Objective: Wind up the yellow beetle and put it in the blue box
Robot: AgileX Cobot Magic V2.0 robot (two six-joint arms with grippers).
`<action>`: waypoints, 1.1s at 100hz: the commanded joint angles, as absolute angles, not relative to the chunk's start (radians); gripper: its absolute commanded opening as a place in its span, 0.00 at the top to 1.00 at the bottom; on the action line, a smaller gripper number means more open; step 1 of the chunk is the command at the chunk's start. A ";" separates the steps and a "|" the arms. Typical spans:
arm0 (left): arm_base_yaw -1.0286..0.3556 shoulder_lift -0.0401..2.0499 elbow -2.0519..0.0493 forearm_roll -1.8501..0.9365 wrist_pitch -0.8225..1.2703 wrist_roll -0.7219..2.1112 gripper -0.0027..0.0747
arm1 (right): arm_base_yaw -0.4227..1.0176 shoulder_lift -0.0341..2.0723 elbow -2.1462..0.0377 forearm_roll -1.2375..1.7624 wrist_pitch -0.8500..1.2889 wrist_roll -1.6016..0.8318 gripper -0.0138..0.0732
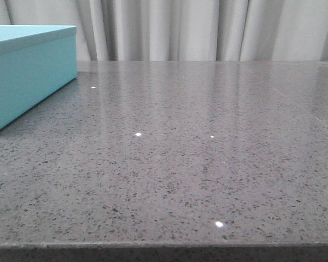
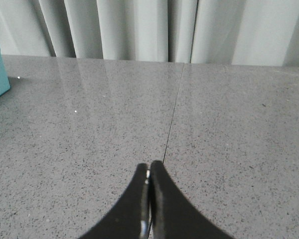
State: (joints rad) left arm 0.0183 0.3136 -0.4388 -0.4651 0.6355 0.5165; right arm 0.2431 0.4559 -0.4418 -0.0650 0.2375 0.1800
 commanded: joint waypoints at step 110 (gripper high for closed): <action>0.022 0.267 -0.383 -0.496 0.306 0.455 0.99 | 0.243 0.461 -0.458 -0.083 0.124 0.171 0.92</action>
State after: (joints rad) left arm 0.0183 0.2778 -0.3857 -0.4974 0.4580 0.5100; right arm 0.2431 0.4559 -0.4340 -0.0723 0.2122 0.1800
